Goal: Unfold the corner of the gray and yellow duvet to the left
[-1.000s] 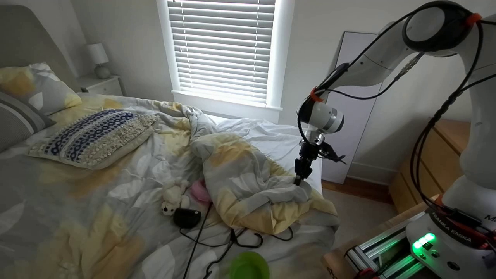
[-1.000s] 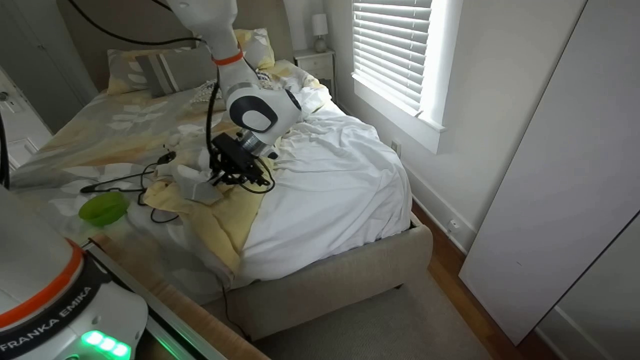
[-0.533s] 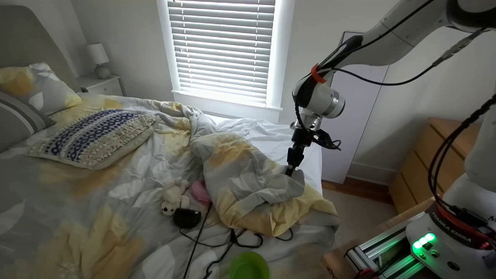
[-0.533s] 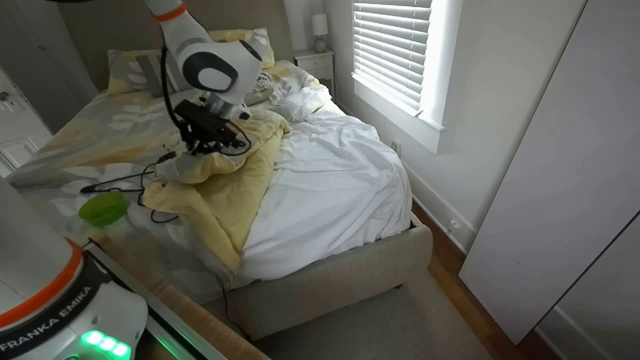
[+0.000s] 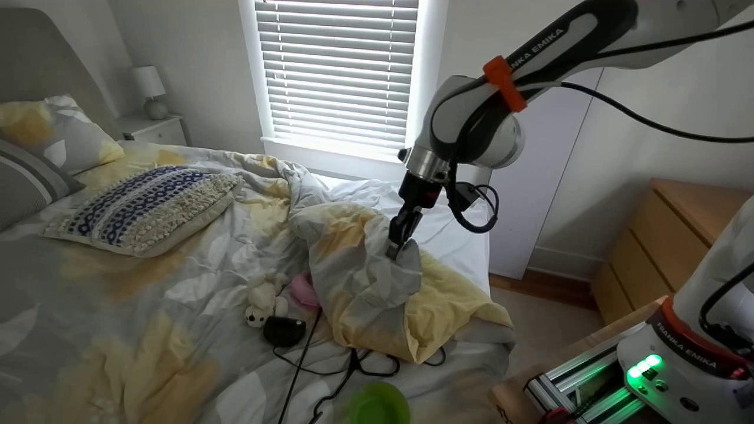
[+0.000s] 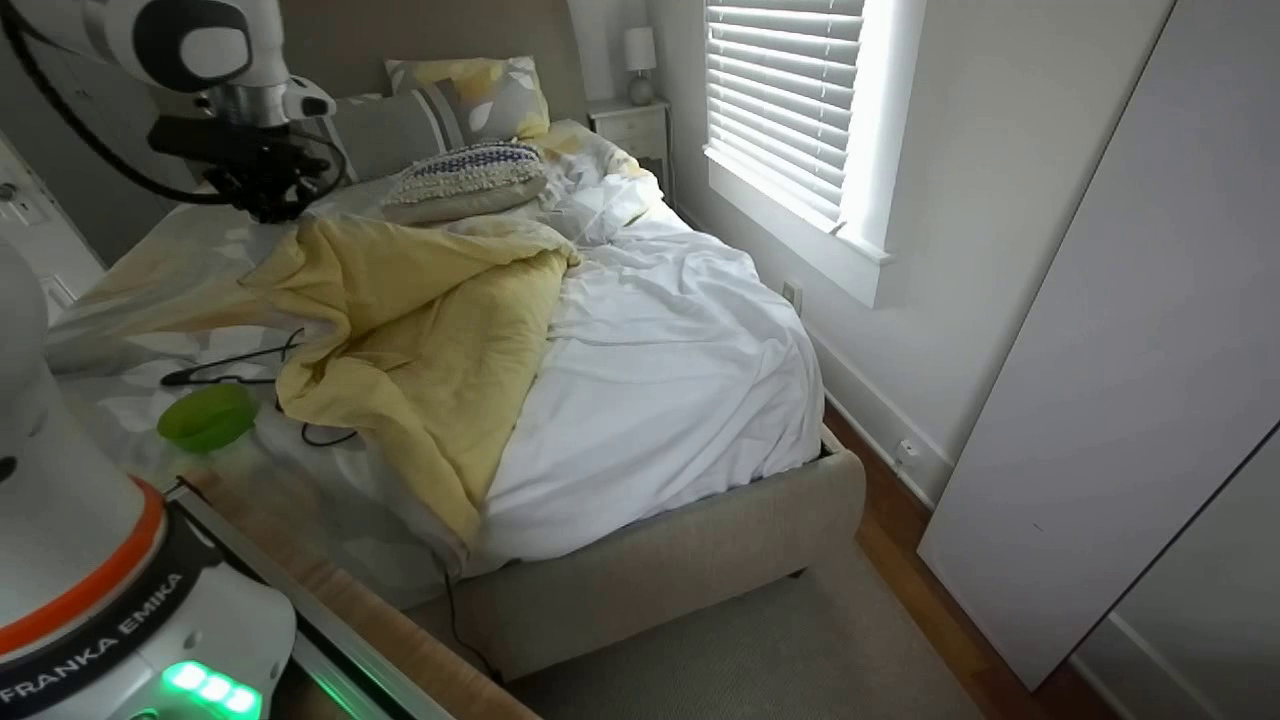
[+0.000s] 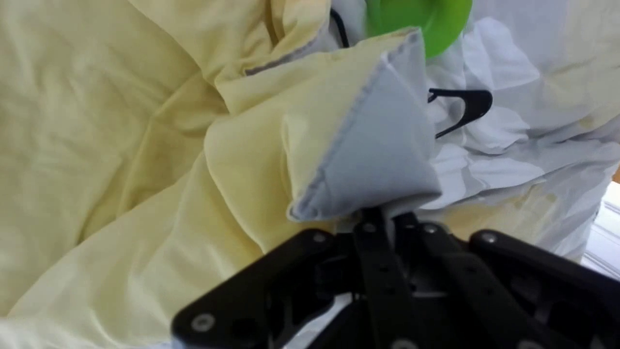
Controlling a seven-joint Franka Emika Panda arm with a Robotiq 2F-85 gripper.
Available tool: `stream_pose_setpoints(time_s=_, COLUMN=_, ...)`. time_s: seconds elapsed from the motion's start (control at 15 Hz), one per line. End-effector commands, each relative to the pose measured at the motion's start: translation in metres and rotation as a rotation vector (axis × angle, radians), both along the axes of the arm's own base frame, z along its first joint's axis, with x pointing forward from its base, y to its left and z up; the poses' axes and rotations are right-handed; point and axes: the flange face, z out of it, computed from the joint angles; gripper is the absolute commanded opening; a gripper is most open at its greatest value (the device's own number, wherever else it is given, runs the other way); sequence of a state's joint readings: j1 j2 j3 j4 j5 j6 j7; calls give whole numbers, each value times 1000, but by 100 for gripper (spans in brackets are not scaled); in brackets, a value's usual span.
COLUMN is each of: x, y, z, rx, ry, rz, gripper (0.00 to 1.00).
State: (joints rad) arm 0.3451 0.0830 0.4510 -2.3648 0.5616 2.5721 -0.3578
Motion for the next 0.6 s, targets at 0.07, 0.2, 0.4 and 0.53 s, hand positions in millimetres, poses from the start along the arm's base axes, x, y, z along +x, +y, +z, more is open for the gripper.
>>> stream_pose_setpoints(time_s=0.07, x=-51, y=64, z=43, rx=-28, ry=-252, rz=59, gripper=2)
stream_pose_setpoints(time_s=0.2, x=-48, y=66, z=39, rx=-26, ry=-231, rz=67, gripper=9)
stream_pose_setpoints(time_s=0.4, x=-66, y=81, z=45, rx=-32, ry=-275, rz=101, gripper=9)
stream_pose_setpoints(time_s=0.53, x=-63, y=79, z=45, rx=-35, ry=-278, rz=98, gripper=9)
